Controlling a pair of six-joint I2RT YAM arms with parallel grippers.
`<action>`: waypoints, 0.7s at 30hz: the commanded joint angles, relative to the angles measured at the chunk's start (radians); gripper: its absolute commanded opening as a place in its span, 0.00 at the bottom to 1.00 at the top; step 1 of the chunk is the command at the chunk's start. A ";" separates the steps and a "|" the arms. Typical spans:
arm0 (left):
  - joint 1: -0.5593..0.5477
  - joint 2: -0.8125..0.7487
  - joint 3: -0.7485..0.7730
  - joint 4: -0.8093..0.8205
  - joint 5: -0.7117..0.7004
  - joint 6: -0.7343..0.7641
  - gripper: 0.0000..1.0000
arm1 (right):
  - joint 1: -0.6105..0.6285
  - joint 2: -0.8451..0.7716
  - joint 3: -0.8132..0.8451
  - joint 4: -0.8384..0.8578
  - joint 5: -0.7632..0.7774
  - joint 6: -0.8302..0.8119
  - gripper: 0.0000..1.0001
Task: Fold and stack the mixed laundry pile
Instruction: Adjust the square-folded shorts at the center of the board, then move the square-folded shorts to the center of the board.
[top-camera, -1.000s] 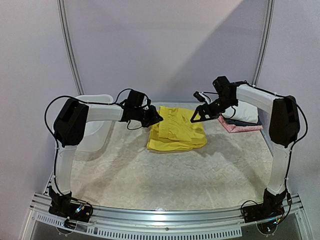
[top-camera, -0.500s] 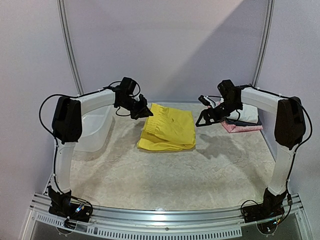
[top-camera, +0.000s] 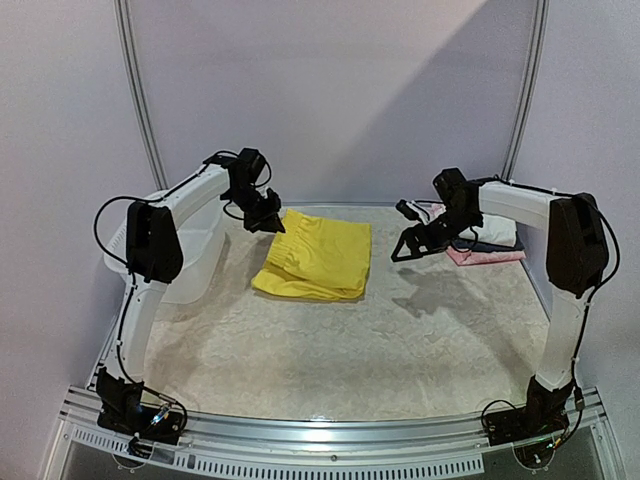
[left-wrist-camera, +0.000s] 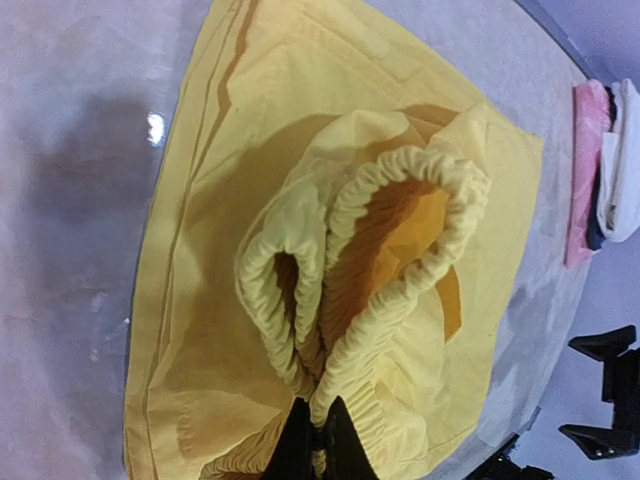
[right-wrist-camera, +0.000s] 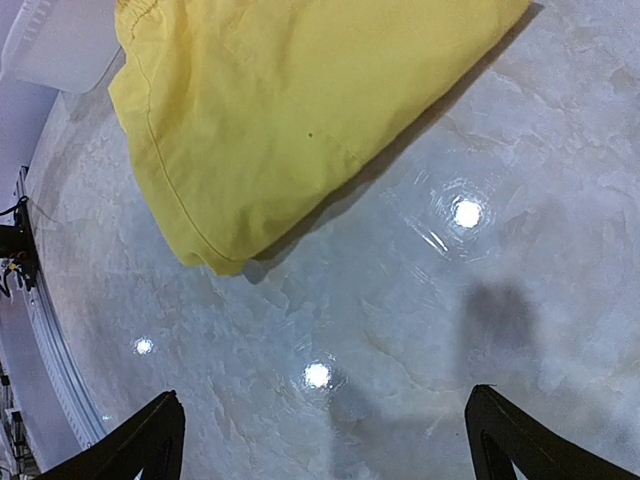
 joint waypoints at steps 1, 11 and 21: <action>0.022 0.072 0.052 -0.178 -0.152 0.077 0.09 | 0.005 0.032 -0.008 0.014 0.010 -0.003 0.99; -0.034 -0.098 0.013 -0.099 -0.446 0.147 0.41 | 0.013 -0.044 -0.039 0.095 0.164 0.004 0.99; -0.243 -0.529 -0.599 0.384 -0.674 0.051 0.50 | -0.019 0.049 0.123 0.000 0.020 -0.038 0.99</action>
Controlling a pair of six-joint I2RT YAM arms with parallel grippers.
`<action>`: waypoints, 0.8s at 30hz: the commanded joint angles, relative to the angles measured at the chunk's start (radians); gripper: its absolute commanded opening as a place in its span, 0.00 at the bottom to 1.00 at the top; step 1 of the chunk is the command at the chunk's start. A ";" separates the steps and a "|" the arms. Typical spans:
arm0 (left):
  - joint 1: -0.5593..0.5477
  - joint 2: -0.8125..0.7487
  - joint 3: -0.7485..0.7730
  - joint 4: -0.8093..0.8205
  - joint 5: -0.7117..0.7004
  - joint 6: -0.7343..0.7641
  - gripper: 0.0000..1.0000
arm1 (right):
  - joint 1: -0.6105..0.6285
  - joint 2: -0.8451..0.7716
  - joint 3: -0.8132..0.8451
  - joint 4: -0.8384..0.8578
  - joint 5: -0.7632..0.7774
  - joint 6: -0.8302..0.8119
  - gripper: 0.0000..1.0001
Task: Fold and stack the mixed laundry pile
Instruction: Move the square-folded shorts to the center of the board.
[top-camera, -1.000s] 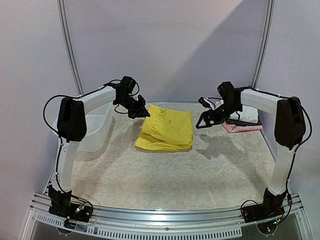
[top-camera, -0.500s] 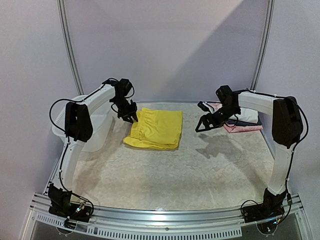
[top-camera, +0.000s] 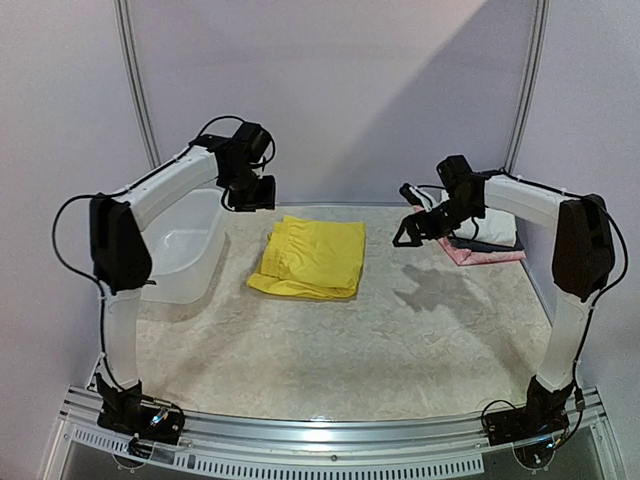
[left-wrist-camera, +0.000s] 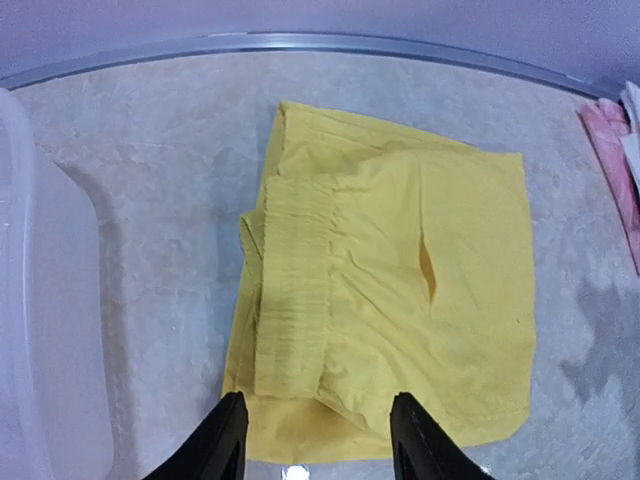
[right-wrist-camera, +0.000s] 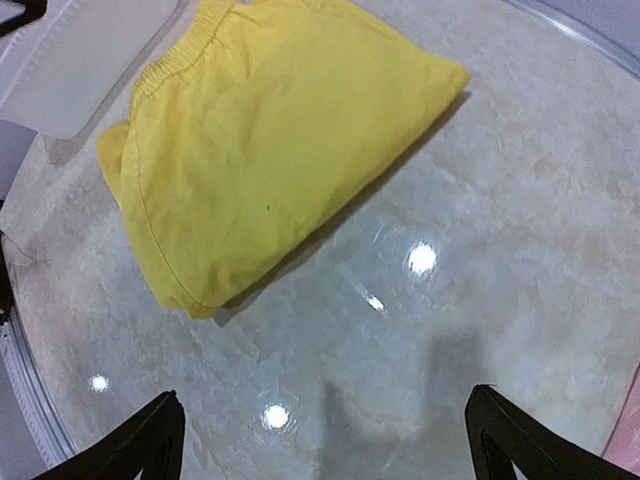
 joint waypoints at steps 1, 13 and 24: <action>-0.132 -0.214 -0.406 0.387 -0.154 -0.132 0.52 | -0.016 0.104 0.115 -0.082 -0.095 -0.076 0.99; -0.473 -0.362 -0.945 0.886 -0.555 -0.619 0.67 | 0.147 0.301 0.462 -0.126 -0.130 -0.174 0.68; -0.483 -0.348 -1.185 1.189 -0.548 -1.043 0.77 | 0.215 0.596 0.662 -0.221 -0.076 -0.139 0.65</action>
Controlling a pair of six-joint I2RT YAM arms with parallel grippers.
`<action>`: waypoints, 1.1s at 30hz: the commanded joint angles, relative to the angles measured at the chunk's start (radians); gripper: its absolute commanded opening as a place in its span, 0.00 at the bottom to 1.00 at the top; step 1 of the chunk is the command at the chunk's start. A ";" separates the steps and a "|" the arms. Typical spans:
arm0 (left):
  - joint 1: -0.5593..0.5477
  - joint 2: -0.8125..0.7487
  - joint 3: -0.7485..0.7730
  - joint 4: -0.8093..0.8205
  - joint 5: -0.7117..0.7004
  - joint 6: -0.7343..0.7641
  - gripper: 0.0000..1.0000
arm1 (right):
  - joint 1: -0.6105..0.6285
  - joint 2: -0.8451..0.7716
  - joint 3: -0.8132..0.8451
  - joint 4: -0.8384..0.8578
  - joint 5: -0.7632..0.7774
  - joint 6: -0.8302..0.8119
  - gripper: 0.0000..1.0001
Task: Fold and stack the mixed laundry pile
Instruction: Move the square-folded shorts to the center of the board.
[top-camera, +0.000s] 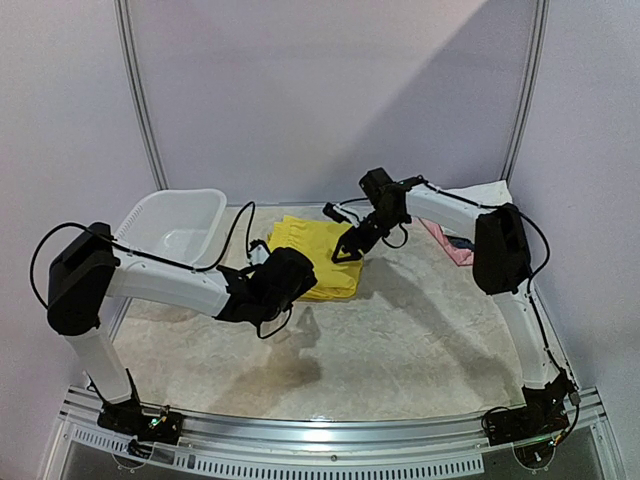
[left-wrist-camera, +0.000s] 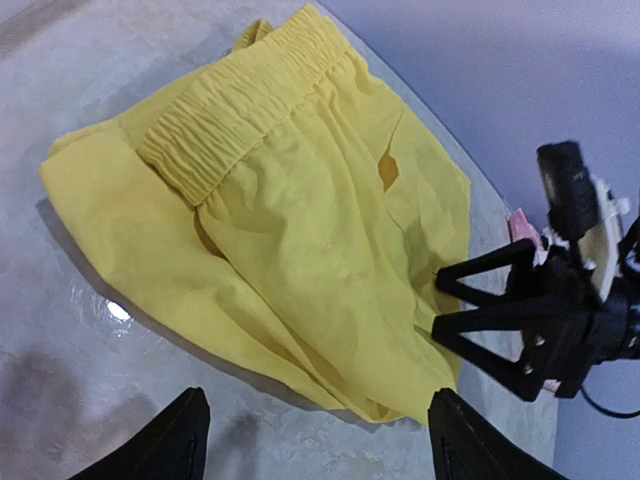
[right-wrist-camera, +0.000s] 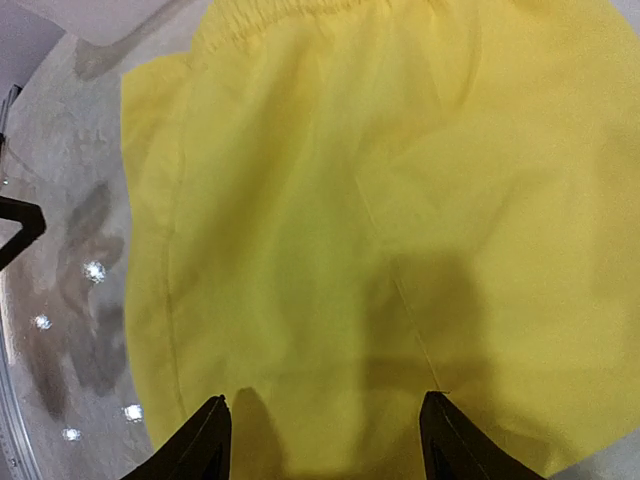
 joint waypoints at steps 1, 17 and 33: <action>0.007 0.029 -0.063 0.159 0.004 -0.232 0.77 | -0.014 0.084 0.041 -0.092 -0.002 0.050 0.65; 0.033 -0.029 -0.234 0.267 0.082 -0.301 0.91 | 0.100 -0.136 -0.595 0.275 -0.259 0.546 0.67; 0.033 -0.364 -0.162 -0.405 0.021 -0.054 1.00 | 0.056 -0.411 -0.466 0.107 -0.178 0.387 0.99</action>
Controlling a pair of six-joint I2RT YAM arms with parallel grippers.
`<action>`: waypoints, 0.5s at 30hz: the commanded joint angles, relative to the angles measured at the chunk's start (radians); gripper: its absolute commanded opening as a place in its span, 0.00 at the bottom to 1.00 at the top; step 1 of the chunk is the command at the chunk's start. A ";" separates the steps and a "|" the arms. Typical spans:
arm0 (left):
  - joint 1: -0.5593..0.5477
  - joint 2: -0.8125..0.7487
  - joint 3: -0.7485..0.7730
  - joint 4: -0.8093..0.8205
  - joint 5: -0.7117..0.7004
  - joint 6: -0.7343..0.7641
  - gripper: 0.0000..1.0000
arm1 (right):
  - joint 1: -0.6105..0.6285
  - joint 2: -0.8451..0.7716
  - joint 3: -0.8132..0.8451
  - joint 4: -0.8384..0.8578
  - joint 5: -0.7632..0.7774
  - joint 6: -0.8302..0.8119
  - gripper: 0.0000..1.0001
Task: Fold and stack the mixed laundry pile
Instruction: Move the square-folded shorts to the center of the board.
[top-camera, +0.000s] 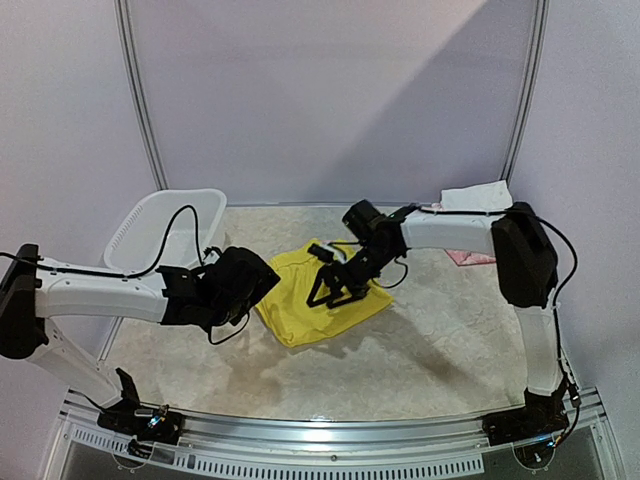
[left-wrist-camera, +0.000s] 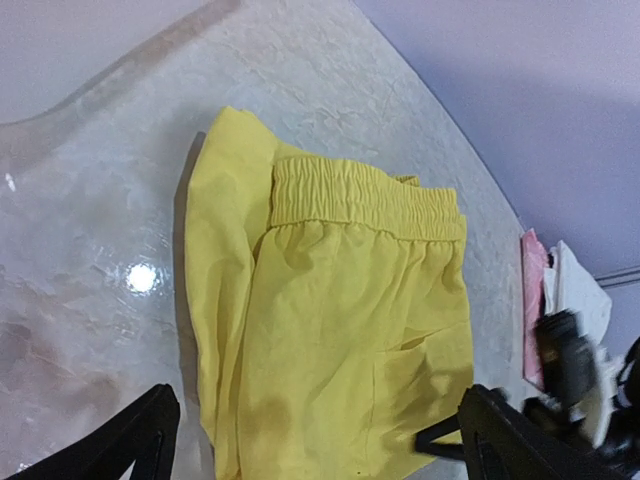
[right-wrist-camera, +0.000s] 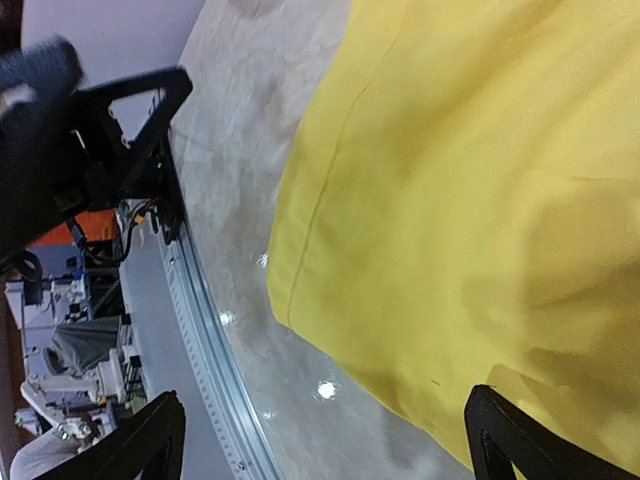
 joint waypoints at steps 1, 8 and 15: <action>0.019 -0.001 0.039 -0.159 -0.013 0.149 1.00 | -0.172 -0.154 0.063 -0.075 0.116 -0.158 0.99; 0.081 0.042 0.042 -0.099 0.102 0.222 0.99 | -0.359 0.011 0.229 -0.114 0.004 -0.151 0.99; 0.134 0.098 -0.012 0.118 0.249 0.281 1.00 | -0.382 0.207 0.360 -0.205 0.005 -0.236 0.99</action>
